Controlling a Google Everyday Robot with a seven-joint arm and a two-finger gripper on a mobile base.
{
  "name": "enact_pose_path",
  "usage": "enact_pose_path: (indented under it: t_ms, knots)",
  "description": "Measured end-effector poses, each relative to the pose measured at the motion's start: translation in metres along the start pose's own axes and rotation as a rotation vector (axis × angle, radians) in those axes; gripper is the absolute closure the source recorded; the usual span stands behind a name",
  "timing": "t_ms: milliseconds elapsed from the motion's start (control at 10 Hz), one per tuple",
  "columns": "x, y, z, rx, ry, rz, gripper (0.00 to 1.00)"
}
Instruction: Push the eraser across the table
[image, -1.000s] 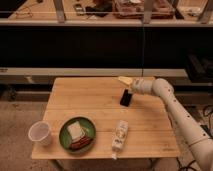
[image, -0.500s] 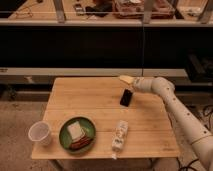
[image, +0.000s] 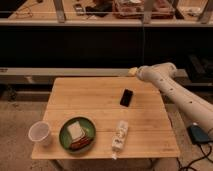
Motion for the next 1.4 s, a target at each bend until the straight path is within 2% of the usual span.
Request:
enact_pose_path:
  t_ms: [100,400,600,800,1000,1300,1400]
  knots:
    - [0.015,0.006,-0.025,-0.083,0.055,0.005,0.64]
    - [0.046,0.015,-0.072,-0.200,0.179,0.026,0.64]
    - [0.053,0.020,-0.084,-0.226,0.206,0.039,0.64]
    - [0.052,0.022,-0.086,-0.239,0.183,0.073,0.64]
    - [0.041,0.026,-0.078,-0.244,0.099,0.107,0.64]
    - [0.005,0.029,-0.056,-0.211,-0.147,0.134,0.64]
    - [-0.009,0.029,-0.049,-0.179,-0.253,0.137,0.64]
